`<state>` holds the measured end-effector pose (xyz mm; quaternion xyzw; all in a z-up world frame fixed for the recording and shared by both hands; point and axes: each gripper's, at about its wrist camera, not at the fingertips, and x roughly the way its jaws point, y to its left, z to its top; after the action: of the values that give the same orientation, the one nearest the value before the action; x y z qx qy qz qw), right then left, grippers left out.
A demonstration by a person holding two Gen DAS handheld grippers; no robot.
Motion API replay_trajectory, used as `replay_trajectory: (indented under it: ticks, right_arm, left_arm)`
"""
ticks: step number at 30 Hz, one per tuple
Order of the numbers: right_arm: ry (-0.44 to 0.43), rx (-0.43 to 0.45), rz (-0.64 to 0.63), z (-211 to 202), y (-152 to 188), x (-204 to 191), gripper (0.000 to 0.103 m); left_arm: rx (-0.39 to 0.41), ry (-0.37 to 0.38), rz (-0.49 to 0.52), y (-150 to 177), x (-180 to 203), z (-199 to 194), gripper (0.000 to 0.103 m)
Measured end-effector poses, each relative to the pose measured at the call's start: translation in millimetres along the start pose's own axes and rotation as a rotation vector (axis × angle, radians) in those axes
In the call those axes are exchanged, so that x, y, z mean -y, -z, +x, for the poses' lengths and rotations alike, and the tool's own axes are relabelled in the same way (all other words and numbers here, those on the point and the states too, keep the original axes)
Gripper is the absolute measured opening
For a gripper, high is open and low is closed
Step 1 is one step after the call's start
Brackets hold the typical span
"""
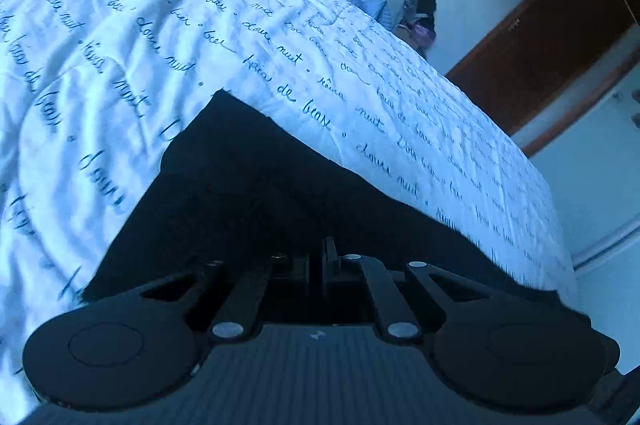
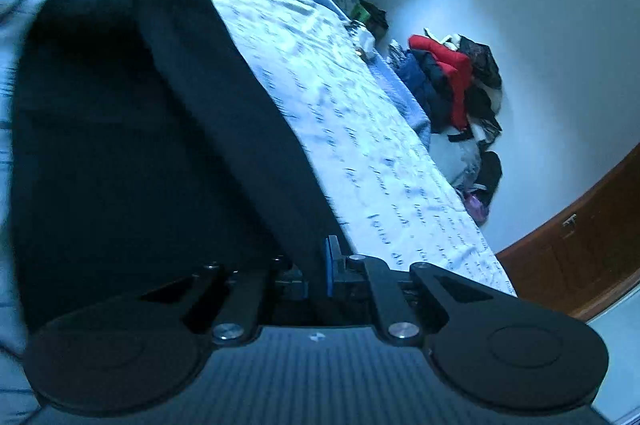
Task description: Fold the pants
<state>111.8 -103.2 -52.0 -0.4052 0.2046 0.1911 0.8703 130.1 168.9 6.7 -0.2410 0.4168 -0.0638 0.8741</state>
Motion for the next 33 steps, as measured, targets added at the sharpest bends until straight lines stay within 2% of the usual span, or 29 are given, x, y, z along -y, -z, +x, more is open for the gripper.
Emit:
replay_trajectory:
  ticks: [9,18,26,29,33]
  right_arm:
    - [-0.118,-0.03,-0.018,-25.9,3.5,-42.2,0.007]
    - [-0.135,-0.046,-0.013,-35.1,3.1,-52.7,0.007]
    - [-0.154,-0.051,-0.01,-50.3,6.0,-73.2,0.007]
    - [-0.183,-0.077,0.022,-46.8,7.5,-73.0,0.008]
    - [-0.167,-0.067,0.081,-48.6,9.7,-71.0,0.009]
  left_arm:
    - [-0.027,-0.062,0.06,26.7,-11.6,-11.9,0.011]
    - [-0.029,-0.07,0.061,37.1,-16.9,-21.9,0.012]
    - [-0.038,-0.161,0.127,46.1,-11.3,-9.8,0.013]
    - [-0.053,-0.194,0.131,47.6,-9.3,-5.0,0.019]
    - [-0.035,-0.259,0.163,47.1,-0.4,-11.1,0.036]
